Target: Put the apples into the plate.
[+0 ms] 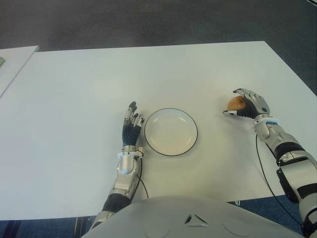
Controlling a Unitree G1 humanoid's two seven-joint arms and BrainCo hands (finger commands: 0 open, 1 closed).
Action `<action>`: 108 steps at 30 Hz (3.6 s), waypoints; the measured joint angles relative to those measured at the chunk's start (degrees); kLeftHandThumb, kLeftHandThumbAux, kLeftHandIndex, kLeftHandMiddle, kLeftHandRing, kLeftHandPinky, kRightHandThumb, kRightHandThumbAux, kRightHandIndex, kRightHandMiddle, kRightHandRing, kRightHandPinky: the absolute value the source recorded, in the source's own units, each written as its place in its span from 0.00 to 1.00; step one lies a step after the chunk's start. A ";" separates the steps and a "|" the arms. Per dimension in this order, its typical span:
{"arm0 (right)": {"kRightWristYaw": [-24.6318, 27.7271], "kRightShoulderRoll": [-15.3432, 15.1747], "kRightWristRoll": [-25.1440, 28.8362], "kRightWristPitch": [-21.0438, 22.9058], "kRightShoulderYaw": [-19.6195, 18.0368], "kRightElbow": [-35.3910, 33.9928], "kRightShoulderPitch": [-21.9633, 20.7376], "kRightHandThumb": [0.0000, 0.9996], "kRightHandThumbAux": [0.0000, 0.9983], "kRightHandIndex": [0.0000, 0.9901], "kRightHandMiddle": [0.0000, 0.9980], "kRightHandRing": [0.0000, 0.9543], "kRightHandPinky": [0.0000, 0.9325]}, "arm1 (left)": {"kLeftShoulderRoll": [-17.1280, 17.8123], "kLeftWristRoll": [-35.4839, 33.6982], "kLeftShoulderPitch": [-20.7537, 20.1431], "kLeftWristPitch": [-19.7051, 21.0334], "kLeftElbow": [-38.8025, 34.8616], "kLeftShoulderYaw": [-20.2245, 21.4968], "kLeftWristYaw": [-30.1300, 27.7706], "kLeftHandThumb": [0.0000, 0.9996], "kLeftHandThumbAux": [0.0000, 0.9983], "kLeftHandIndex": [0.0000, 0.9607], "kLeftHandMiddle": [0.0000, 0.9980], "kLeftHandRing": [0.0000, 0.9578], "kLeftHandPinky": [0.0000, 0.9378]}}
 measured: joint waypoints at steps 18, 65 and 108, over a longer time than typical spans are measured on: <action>-3.72 0.37 2.22 -0.63 -0.29 2.02 -0.04 0.47 0.70 0.78 0.86 0.89 0.88 | 0.00 -0.11 -0.24 -0.19 0.05 -0.04 -0.01 0.02 0.58 0.06 0.09 0.07 0.04; -5.46 0.11 1.71 -1.11 1.07 1.48 -1.56 0.53 0.71 0.78 0.87 0.89 0.90 | 0.00 -0.15 -0.55 -0.29 0.33 0.25 -0.77 0.02 0.60 0.05 0.08 0.06 0.03; 3.67 5.40 2.18 -5.22 -2.21 -36.03 5.92 0.55 0.72 0.82 0.88 0.90 0.89 | -0.01 -0.46 -2.24 -1.04 1.99 0.99 -0.95 0.04 0.59 0.06 0.09 0.08 0.06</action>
